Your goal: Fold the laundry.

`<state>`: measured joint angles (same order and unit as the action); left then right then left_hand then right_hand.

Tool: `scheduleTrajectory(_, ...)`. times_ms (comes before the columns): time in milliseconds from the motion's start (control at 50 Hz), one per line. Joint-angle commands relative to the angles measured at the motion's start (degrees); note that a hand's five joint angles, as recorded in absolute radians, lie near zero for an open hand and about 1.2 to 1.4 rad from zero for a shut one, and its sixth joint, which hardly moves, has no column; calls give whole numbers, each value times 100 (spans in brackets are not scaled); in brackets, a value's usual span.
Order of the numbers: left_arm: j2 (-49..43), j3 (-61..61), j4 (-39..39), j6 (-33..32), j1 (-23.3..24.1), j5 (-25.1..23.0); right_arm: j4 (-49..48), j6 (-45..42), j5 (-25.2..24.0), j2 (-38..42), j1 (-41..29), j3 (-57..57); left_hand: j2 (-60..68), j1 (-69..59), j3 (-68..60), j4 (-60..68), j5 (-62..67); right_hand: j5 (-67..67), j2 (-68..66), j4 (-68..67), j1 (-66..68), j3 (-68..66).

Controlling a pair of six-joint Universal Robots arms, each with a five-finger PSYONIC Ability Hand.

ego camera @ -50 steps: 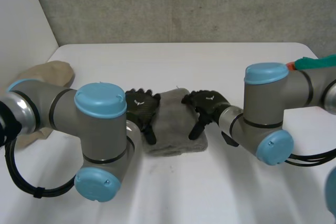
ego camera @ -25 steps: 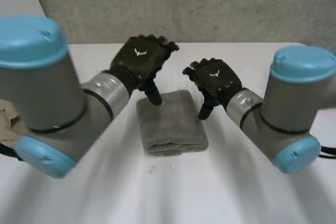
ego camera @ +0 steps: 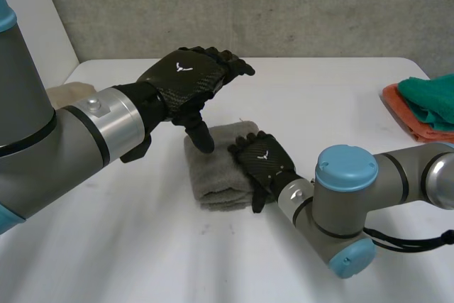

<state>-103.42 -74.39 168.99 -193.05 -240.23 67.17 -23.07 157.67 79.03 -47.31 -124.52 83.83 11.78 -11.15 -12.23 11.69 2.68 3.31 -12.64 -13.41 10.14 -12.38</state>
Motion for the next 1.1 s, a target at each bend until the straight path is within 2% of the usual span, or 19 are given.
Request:
scheduleTrajectory(20,-3,-6,11,30,2,7,-145,9,-55,169,-2,-402,79,-142,-34,88,-11,1291,-1358,-1281,1608,-1384)
scheduleTrajectory(60,-3,-6,11,30,2,16,-145,1,-55,214,-11,-499,79,-142,-34,88,-11,1292,-1359,-1282,1609,-1385)
scheduleTrajectory(200,-12,-6,20,39,2,16,-145,10,-99,530,-99,-1000,112,-175,-68,122,22,2518,-2585,-2509,2835,-2612)
scheduleTrajectory(280,-21,-14,20,39,11,16,-145,18,-116,644,-99,-1219,112,-175,-68,122,22,3946,-4013,-3936,4263,-4039)
scheduleTrajectory(300,-21,-14,20,39,11,16,-145,18,-125,679,-90,-1281,112,-175,-68,122,22,4999,-5066,-4989,5316,-5092)
scheduleTrajectory(360,-30,-23,20,48,11,16,-145,18,-178,741,-90,-1369,112,-175,-68,122,22,6665,-6732,-6655,6982,-6758)
scheduleTrajectory(520,-30,-32,20,48,2,16,-92,45,-230,452,-29,-1299,112,-176,-68,122,23,6669,-6736,-6659,6986,-6762)
scheduleTrajectory(600,-21,-32,20,48,-16,16,-92,10,-274,-66,409,-922,129,-192,-85,139,39,6669,-6736,-6659,6986,-6762)
scheduleTrajectory(680,-21,-32,20,48,-7,16,-180,-87,-608,-515,1069,-403,129,-192,-85,139,39,6669,-6736,-6659,6986,-6762)
scheduleTrajectory(700,-21,-41,20,48,-7,16,-206,-192,-817,-663,1270,-211,112,-176,-68,122,23,6669,-6736,-6659,6986,-6762)
scheduleTrajectory(840,-21,-50,20,48,2,16,-277,-579,-1636,-867,2343,414,129,-192,-85,139,39,6669,-6736,-6659,6986,-6762)
scheduleTrajectory(860,-12,-50,20,48,2,16,-303,-710,-1915,-876,2640,502,129,-192,-85,139,39,6669,-6736,-6659,6986,-6762)
scheduleTrajectory(980,-21,-50,20,48,-7,16,-514,-1019,-2550,-718,3188,433,129,-192,-85,139,39,6669,-6736,-6659,6986,-6762)
scheduleTrajectory(1100,-38,-50,20,65,2,16,-795,-607,-2674,-647,3311,-164,129,-192,-85,139,39,6669,-6736,-6659,6986,-6762)
